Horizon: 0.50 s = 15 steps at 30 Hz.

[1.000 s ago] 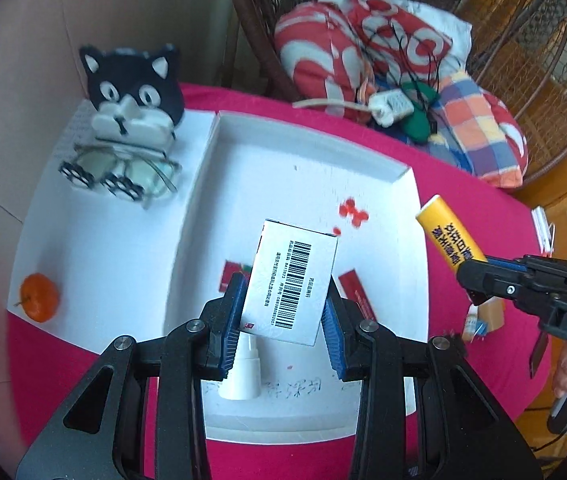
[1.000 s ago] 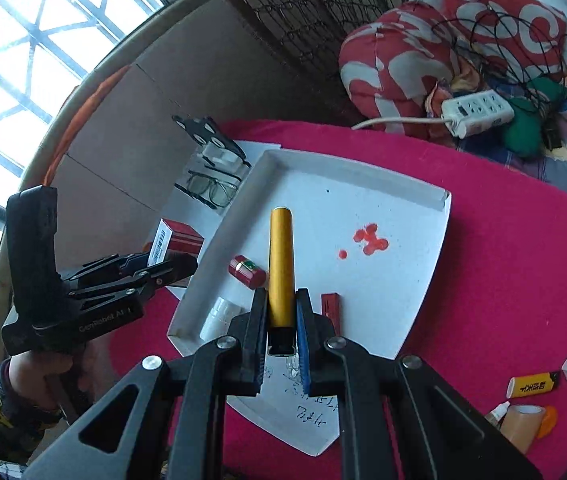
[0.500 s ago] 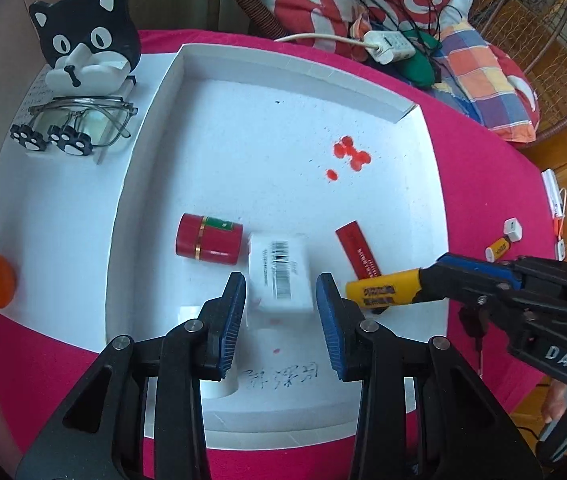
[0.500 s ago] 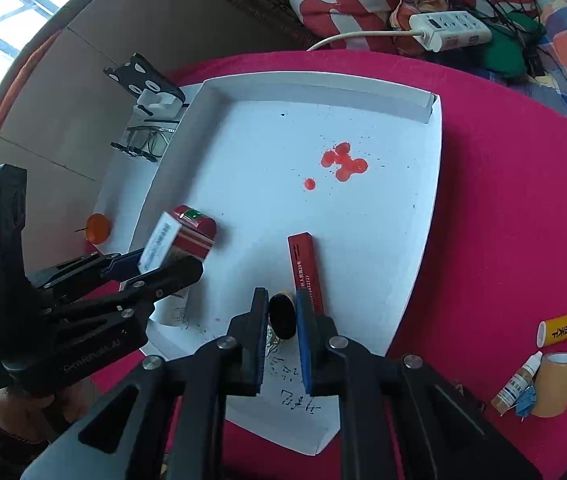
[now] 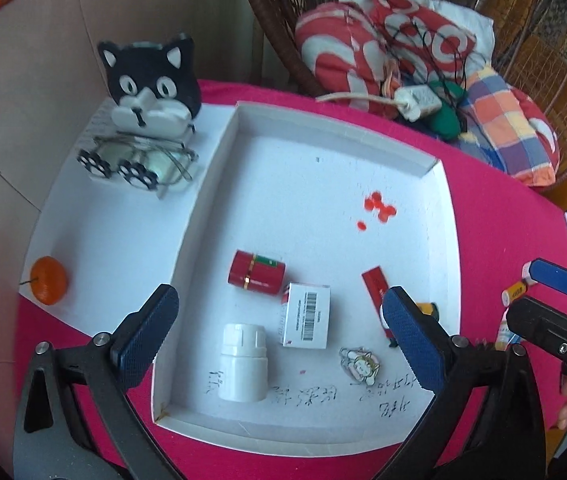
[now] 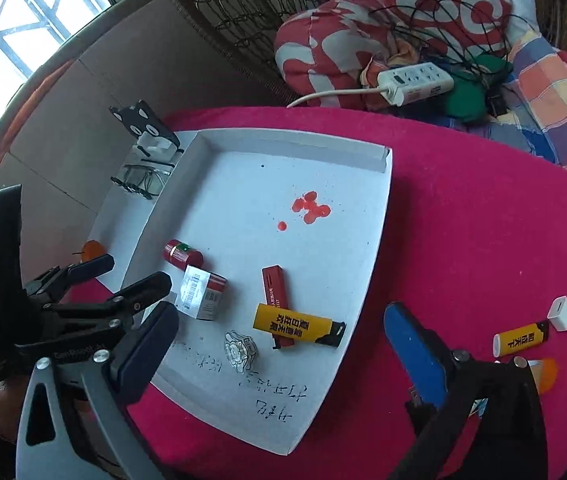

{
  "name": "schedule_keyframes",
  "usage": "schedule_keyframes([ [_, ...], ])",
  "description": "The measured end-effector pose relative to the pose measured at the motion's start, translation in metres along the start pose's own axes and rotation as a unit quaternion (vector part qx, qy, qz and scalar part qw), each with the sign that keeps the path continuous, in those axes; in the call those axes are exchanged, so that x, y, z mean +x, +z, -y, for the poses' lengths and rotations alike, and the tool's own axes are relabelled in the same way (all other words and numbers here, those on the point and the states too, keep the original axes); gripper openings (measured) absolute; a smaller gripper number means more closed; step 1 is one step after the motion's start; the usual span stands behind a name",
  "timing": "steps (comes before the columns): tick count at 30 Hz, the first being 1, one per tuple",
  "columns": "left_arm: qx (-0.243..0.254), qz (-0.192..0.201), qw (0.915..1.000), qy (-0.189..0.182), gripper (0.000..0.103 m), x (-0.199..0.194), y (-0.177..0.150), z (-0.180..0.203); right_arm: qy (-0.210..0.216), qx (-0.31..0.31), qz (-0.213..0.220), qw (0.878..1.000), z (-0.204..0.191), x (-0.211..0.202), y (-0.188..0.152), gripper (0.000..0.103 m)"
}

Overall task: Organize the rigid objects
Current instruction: 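Move both tools back toward the remaining items on the table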

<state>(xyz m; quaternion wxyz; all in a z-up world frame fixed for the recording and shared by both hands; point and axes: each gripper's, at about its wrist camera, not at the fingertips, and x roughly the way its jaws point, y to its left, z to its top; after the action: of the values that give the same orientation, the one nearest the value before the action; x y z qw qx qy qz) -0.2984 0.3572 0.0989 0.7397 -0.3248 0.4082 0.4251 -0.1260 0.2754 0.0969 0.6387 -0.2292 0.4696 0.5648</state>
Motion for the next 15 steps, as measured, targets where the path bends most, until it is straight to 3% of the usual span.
schedule_keyframes([
  [7, 0.021, 0.034, 0.9991, -0.011, 0.103, -0.021, 0.003, 0.026, -0.014, 0.005, 0.077, 0.997, 0.024, -0.055, 0.014, 0.103],
  [15, 0.102, 0.009, 0.9932, -0.056, 0.103, -0.019, -0.021, 0.097, -0.061, 0.081, 0.196, 0.975, 0.105, -0.149, 0.006, 0.103],
])
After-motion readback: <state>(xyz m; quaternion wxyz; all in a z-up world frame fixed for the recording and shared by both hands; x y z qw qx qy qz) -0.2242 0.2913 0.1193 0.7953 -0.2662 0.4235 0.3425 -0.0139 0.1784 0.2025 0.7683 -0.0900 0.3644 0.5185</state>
